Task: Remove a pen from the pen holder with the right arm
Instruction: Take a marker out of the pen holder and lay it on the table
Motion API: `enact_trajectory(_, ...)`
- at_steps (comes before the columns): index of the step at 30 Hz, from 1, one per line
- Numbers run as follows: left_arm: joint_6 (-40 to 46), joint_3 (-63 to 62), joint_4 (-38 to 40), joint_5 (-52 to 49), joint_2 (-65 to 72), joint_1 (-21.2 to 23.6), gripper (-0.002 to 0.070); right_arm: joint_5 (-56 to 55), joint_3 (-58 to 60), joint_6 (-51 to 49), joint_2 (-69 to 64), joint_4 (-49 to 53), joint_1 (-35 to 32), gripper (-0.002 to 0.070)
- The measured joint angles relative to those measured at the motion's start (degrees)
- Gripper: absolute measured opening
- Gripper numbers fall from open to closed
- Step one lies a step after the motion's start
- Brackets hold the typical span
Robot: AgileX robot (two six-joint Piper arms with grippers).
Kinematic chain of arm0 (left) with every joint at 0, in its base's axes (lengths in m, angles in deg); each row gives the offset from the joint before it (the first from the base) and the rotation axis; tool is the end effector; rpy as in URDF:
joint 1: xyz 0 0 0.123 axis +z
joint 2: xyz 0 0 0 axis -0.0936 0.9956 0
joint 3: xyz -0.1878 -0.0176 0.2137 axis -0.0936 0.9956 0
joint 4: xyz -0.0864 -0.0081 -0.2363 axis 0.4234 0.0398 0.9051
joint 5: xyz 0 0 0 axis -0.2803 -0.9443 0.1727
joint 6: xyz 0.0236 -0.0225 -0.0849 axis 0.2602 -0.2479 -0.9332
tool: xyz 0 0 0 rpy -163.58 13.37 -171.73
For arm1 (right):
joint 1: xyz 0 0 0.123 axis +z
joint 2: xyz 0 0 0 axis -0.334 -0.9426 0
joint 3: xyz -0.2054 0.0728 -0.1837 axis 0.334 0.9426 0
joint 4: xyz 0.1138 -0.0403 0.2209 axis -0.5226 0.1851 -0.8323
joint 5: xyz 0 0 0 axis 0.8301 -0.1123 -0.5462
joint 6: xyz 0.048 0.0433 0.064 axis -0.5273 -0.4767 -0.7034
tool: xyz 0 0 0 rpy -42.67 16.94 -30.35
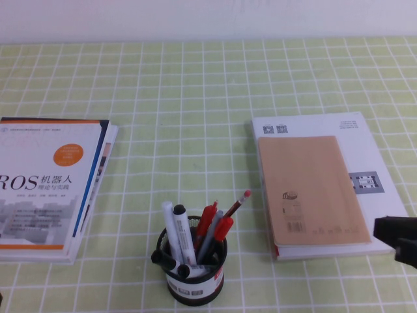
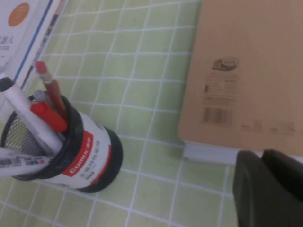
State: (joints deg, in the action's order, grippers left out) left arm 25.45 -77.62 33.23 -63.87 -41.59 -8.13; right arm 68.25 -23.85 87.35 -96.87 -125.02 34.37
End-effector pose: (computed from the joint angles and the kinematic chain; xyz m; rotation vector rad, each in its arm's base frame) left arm 0.0518 -0.0079 0.1696 0.0147 1.8810 -0.1423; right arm 0.1443 0.0704 0.2577 -0.1373 2.2748 0.6932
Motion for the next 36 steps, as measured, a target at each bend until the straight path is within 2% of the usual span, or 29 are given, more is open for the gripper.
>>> enact_trajectory(6,0.0,0.0,0.0,0.0,0.0,0.0,-0.0008,-14.4,-0.37,0.0,-4.76,-0.85,16.42,-0.0005)
enact_trajectory(9,0.0,0.0,0.0,0.0,0.0,0.0,-0.0008,-22.48,-0.37,-2.54,-6.45,0.35,23.19,0.0043)
enact_trajectory(11,0.0,0.0,0.0,0.0,0.0,0.0,-0.0008,-28.53,-0.37,-8.18,-7.57,4.07,27.09,0.0112)
enact_trajectory(16,0.0,0.0,0.0,0.0,0.0,0.0,-0.0008,-42.52,1.3,-21.59,-10.28,12.88,33.55,0.0336)
enact_trajectory(19,0.0,0.0,0.0,0.0,0.0,0.0,-0.0008,-51.63,3.07,-27.67,-12.06,20.15,35.84,0.0393)
enact_trajectory(23,0.0,0.0,0.0,0.0,0.0,0.0,-0.0008,-66.93,7.38,-35.3,-15.74,28.89,36.74,0.0409)
enact_trajectory(27,0.0,0.0,0.0,0.0,0.0,0.0,-0.0008,-80.99,10.78,-38.11,-21.55,33.59,36.74,0.0412)
enact_trajectory(32,0.0,0.0,0.0,0.0,0.0,0.0,-0.0008,-90.84,11.13,-38.61,-30.83,37.71,36.74,0.0413)
enact_trajectory(36,0.0,0.0,0.0,0.0,0.0,0.0,-0.0008,-93.16,11.13,-40.36,-36.52,39.22,36.74,0.0414)
